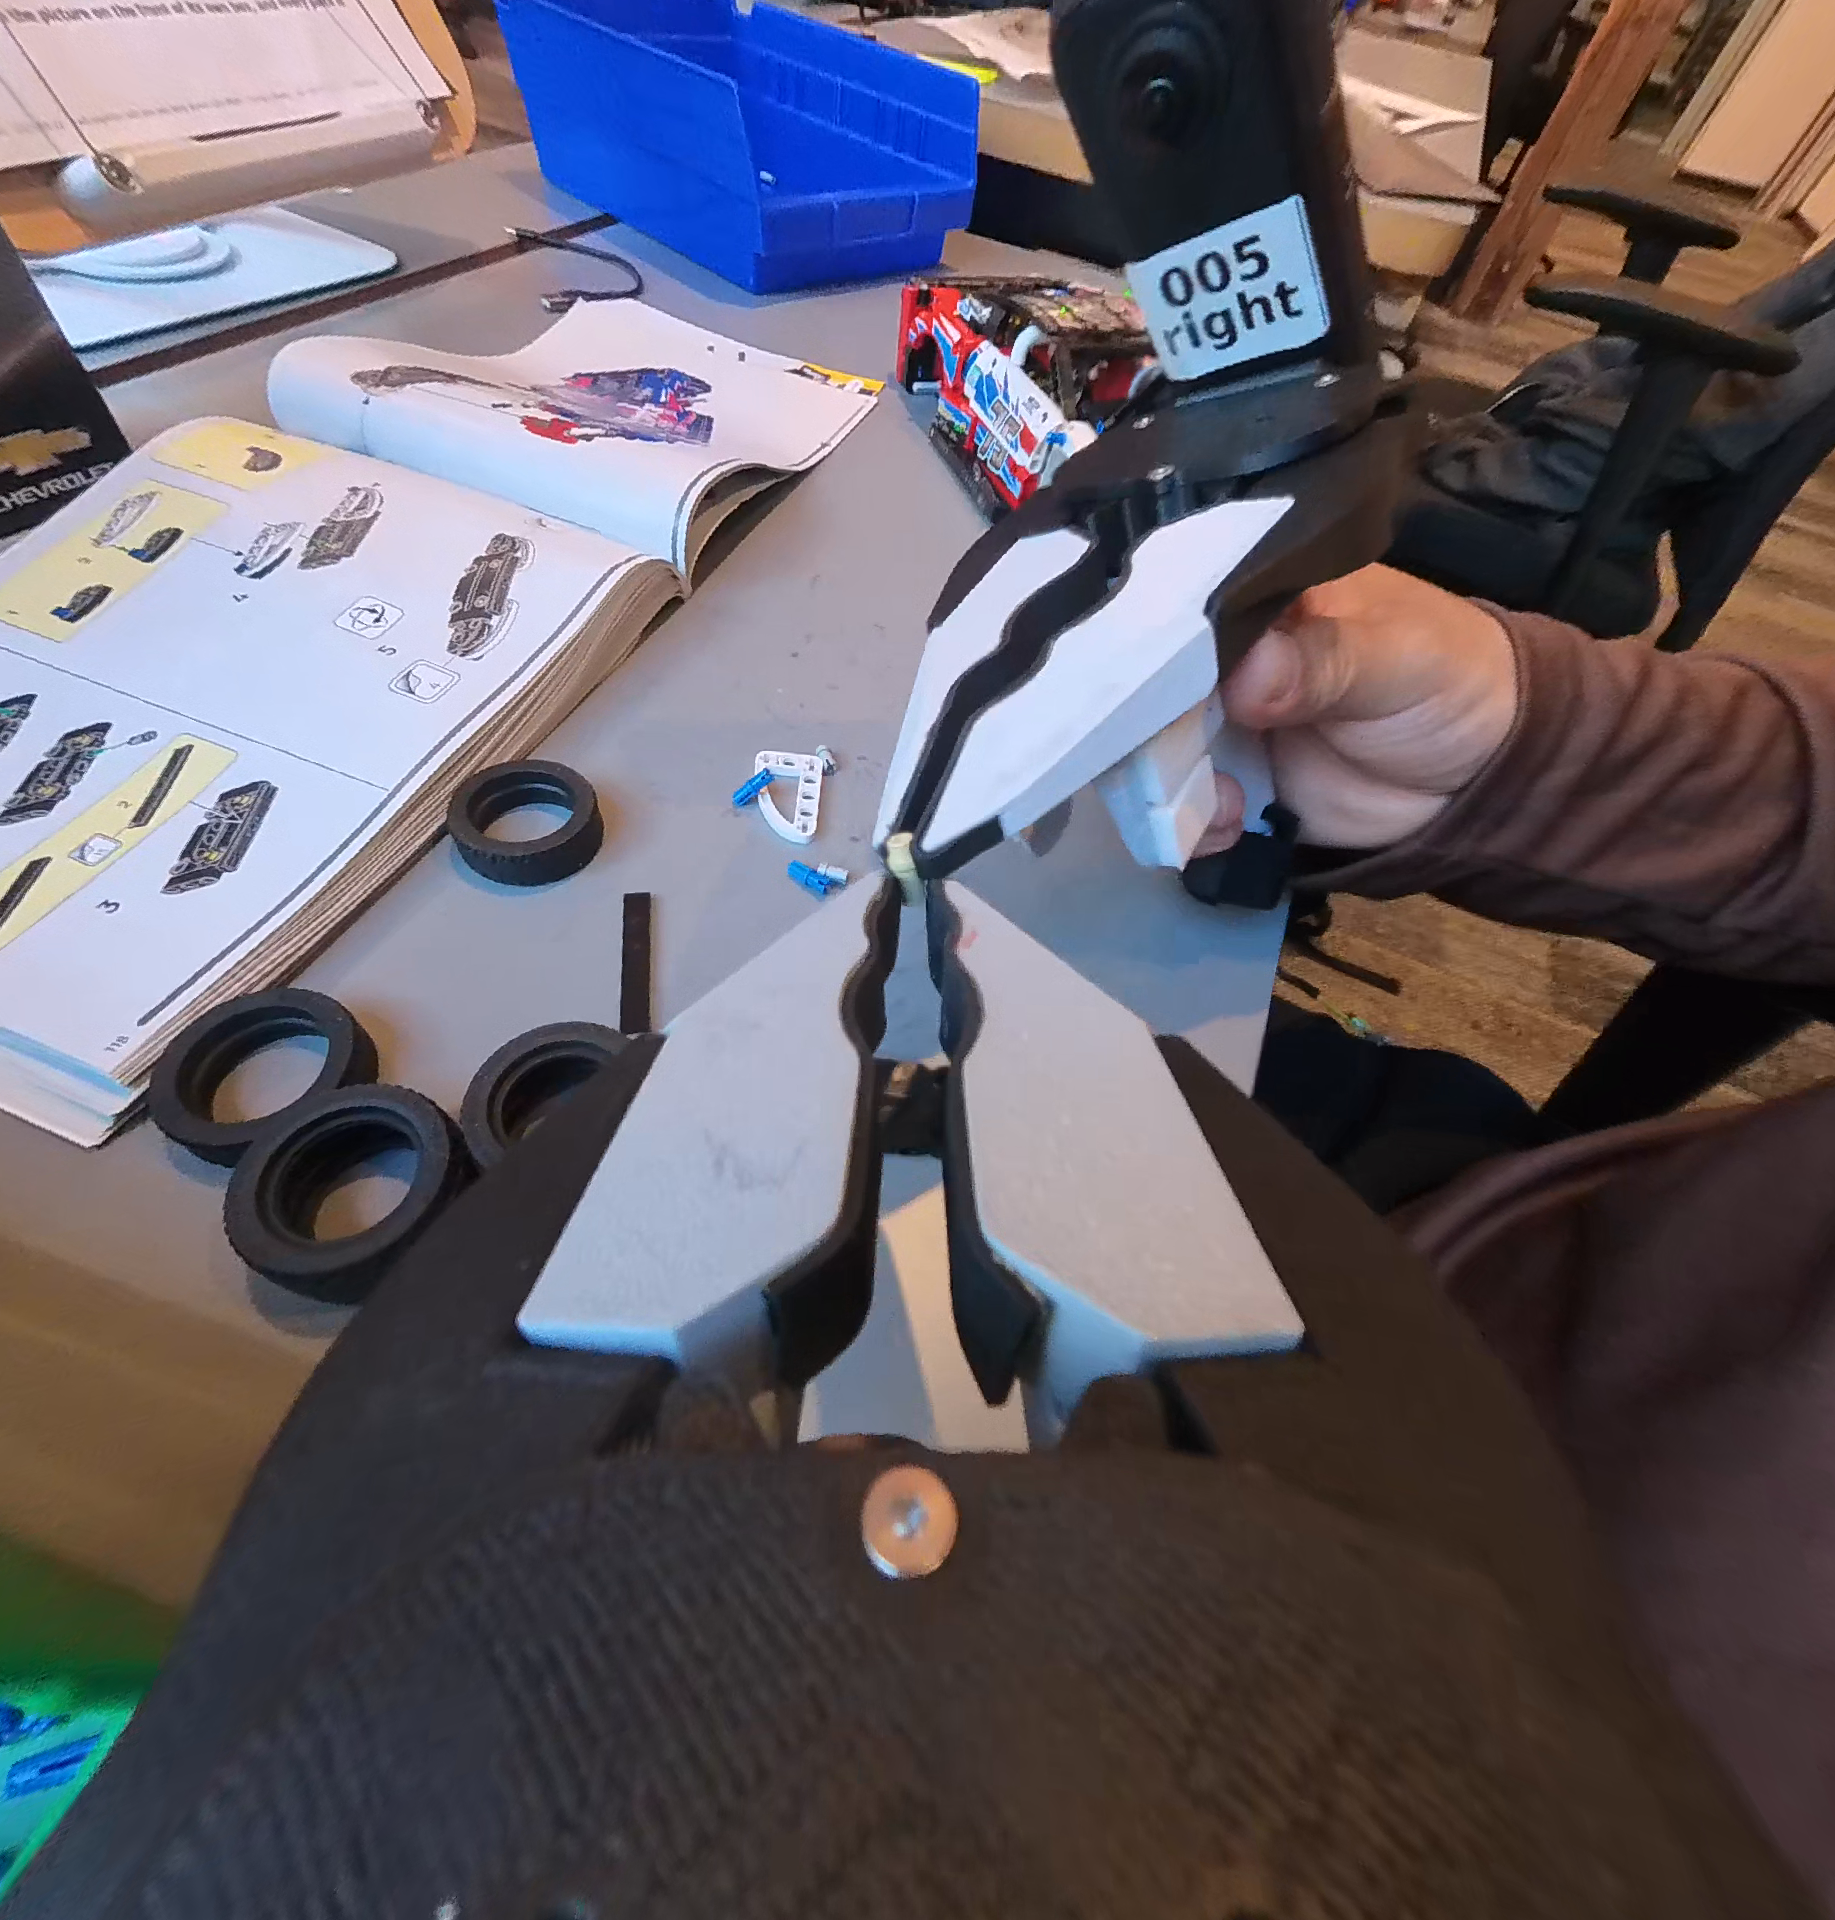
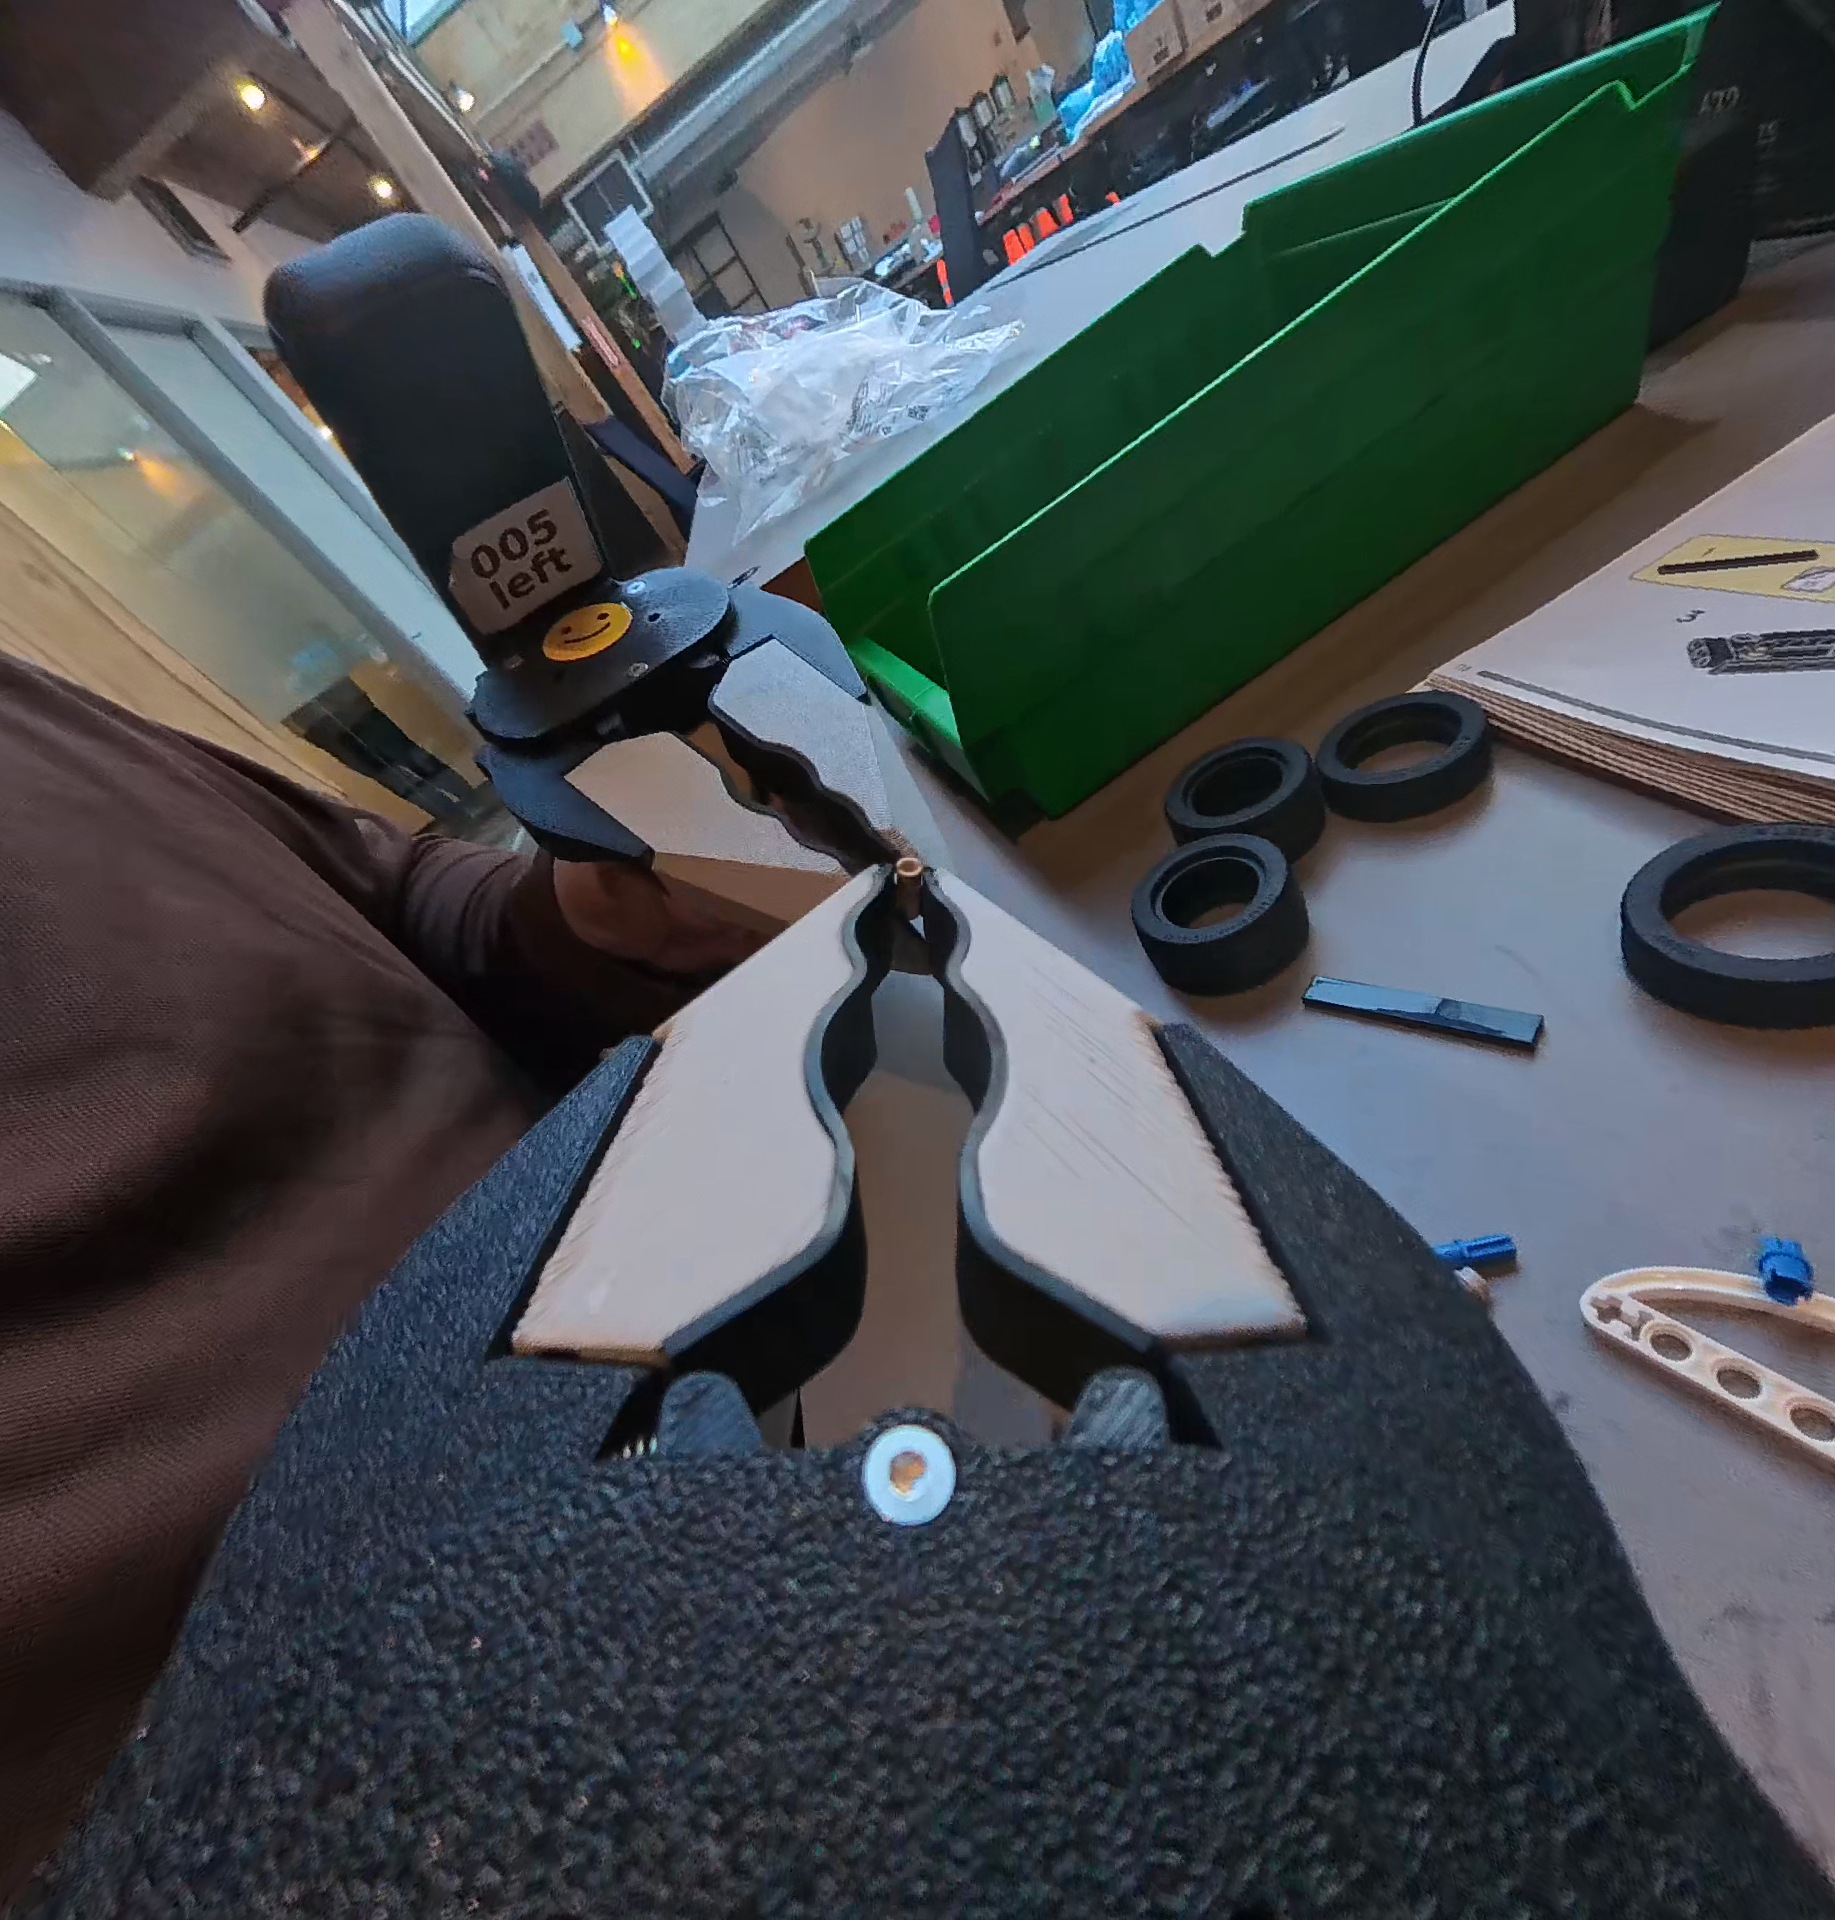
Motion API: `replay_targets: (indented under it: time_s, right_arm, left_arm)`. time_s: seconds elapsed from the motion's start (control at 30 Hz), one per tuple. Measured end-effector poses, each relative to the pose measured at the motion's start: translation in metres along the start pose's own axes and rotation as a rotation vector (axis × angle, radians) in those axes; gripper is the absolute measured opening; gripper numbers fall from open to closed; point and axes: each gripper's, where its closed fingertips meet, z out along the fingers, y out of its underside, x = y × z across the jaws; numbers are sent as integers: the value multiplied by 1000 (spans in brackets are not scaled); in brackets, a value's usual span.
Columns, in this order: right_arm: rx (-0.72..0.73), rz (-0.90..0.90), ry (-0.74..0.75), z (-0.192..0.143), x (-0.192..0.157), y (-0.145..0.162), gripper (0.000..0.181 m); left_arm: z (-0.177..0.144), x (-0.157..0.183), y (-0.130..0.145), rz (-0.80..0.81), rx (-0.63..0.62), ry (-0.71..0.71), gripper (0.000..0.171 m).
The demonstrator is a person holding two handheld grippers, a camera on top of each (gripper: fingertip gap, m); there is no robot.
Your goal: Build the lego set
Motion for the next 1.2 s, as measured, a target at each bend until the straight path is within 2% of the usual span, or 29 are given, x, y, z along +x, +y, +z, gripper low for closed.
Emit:
replay_targets:
  time_s: [0.1,0.2,0.33,0.43,0.6,0.73,0.9,1.2]
  right_arm:
    - [-43,-4,7,0,2,5,4]
    - [-102,-44,40,0,4,11,4]
    - [-239,-185,128,-2,6,22,4]
    - [-365,-310,191,-5,8,31,4]
    - [-457,-435,225,-6,6,36,4]
    - [-446,-367,222,-9,8,37,3]
    - [-518,-282,281,-21,22,54,3]
    - [-642,-277,320,-14,30,78,3]
  left_arm:
    - [1,-1,6,61,-37,-18,2]
    - [2,-4,11,226,-90,-95,2]
    - [5,-6,21,493,-182,-186,1]
    - [8,-2,29,548,-231,-161,2]
    - [9,3,34,484,-240,-84,2]
    - [7,4,35,340,-206,-25,2]
    - [6,-12,62,217,-302,-21,42]
    - [24,-8,79,145,-396,18,67]
